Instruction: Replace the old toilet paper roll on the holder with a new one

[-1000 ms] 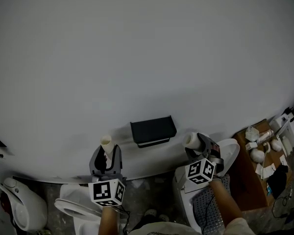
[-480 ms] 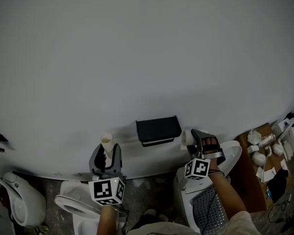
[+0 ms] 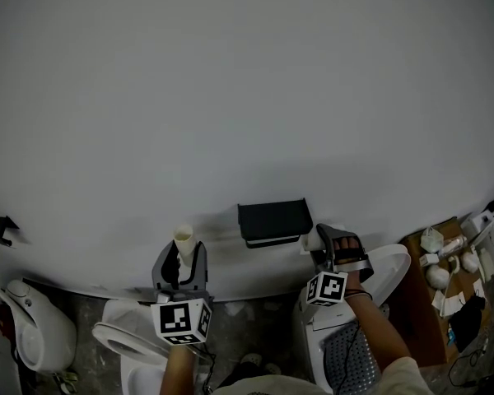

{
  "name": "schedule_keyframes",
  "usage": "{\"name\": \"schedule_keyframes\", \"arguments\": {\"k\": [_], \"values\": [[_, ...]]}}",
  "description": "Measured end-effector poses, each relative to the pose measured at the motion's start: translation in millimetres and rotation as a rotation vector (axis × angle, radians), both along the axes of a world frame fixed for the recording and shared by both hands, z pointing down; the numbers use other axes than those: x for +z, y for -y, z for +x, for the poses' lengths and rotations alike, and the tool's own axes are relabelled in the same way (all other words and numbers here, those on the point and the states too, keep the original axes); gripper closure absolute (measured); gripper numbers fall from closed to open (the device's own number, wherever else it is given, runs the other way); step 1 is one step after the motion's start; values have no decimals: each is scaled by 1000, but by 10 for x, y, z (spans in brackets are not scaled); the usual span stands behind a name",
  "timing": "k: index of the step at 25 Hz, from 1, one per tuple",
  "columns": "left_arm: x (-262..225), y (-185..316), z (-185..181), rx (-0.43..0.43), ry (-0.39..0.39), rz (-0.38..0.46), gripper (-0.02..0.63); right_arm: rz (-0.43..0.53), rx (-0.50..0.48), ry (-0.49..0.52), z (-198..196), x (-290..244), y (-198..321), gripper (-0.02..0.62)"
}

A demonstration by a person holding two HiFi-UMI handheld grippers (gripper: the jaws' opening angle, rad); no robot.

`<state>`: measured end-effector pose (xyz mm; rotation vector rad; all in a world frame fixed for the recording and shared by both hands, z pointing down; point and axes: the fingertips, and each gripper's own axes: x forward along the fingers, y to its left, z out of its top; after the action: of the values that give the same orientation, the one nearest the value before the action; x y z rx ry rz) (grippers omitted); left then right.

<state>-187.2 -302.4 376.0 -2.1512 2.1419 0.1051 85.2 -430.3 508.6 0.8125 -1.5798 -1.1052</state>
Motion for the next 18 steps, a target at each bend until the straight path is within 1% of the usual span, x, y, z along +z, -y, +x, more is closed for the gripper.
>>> {"name": "schedule_keyframes", "arguments": {"k": [10, 14, 18], "values": [[39, -176, -179, -54, 14, -17, 408, -10, -48, 29, -313, 120, -44, 291], [62, -270, -267, -76, 24, -26, 408, 18, -60, 28, -428, 148, -73, 293], [74, -354, -356, -101, 24, -29, 408, 50, -100, 8, -597, 146, -110, 293]]}}
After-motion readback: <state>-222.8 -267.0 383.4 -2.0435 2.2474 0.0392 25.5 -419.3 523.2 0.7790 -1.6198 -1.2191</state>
